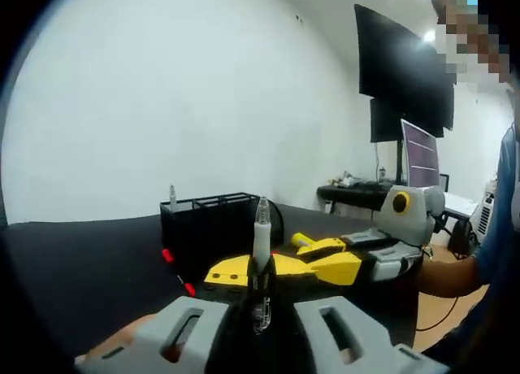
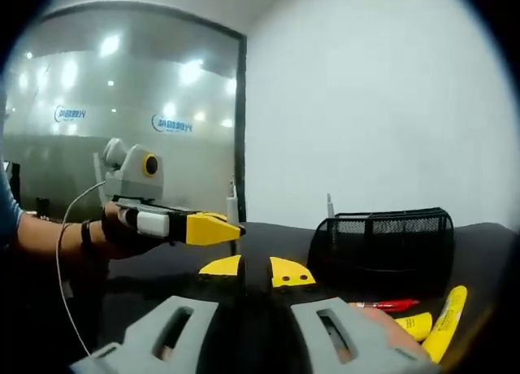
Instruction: Pick up pens and glue sticks and place them into the holder.
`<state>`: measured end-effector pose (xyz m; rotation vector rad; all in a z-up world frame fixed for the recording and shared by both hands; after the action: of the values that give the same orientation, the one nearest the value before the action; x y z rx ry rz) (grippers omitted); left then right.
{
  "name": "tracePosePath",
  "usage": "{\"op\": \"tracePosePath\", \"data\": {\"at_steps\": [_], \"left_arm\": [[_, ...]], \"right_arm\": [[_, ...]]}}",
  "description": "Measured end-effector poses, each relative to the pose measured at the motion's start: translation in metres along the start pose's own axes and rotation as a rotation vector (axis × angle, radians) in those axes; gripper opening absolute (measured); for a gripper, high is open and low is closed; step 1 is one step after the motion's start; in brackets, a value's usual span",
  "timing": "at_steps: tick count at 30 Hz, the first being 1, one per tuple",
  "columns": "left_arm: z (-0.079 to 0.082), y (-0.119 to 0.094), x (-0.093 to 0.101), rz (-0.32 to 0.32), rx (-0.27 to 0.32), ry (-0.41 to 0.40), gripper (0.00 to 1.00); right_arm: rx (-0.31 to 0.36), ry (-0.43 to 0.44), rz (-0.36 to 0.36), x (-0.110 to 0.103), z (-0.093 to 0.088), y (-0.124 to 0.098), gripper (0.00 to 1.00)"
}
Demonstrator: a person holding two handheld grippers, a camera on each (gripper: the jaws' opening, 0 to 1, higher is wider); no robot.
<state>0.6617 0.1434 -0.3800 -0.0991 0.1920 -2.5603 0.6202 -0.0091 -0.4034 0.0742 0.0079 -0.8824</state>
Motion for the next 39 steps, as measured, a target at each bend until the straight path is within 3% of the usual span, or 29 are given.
{"op": "tracePosePath", "data": {"at_steps": [3, 8, 10, 12, 16, 36, 39], "left_arm": [[0.000, 0.001, 0.005, 0.002, 0.003, 0.005, 0.10], [-0.002, 0.007, 0.015, -0.005, -0.017, 0.051, 0.10], [-0.003, 0.010, 0.019, -0.012, -0.023, 0.063, 0.10], [-0.004, 0.012, 0.021, -0.014, -0.025, 0.073, 0.10], [-0.004, 0.013, 0.026, -0.021, -0.031, 0.098, 0.10], [-0.003, 0.007, 0.028, -0.026, 0.007, 0.104, 0.11], [-0.009, 0.007, 0.028, -0.041, 0.010, 0.098, 0.21]], "right_arm": [[0.026, -0.028, -0.022, 0.001, 0.012, -0.003, 0.11], [0.053, 0.013, 0.042, -0.005, 0.041, -0.001, 0.12], [0.032, 0.036, 0.067, -0.006, 0.047, 0.002, 0.12], [-0.024, 0.030, 0.094, -0.008, 0.046, 0.006, 0.12], [-0.066, 0.018, 0.100, -0.010, 0.041, 0.011, 0.12], [-0.062, 0.047, 0.070, -0.010, 0.043, 0.014, 0.04], [-0.064, 0.045, 0.052, -0.007, 0.045, 0.014, 0.04]]}}
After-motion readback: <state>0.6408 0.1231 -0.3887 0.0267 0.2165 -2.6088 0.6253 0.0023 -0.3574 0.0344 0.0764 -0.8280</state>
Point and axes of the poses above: the point that each gripper's makers call its tool centre point, and the gripper's own axes: y roughly forward along the fingers, x roughly to its right, z roughly out of its top, the point moved 8 cm from there along -y, roughly backward along the fingers, and after that the axes turned 5 degrees about -x, right-handed, at the moved point
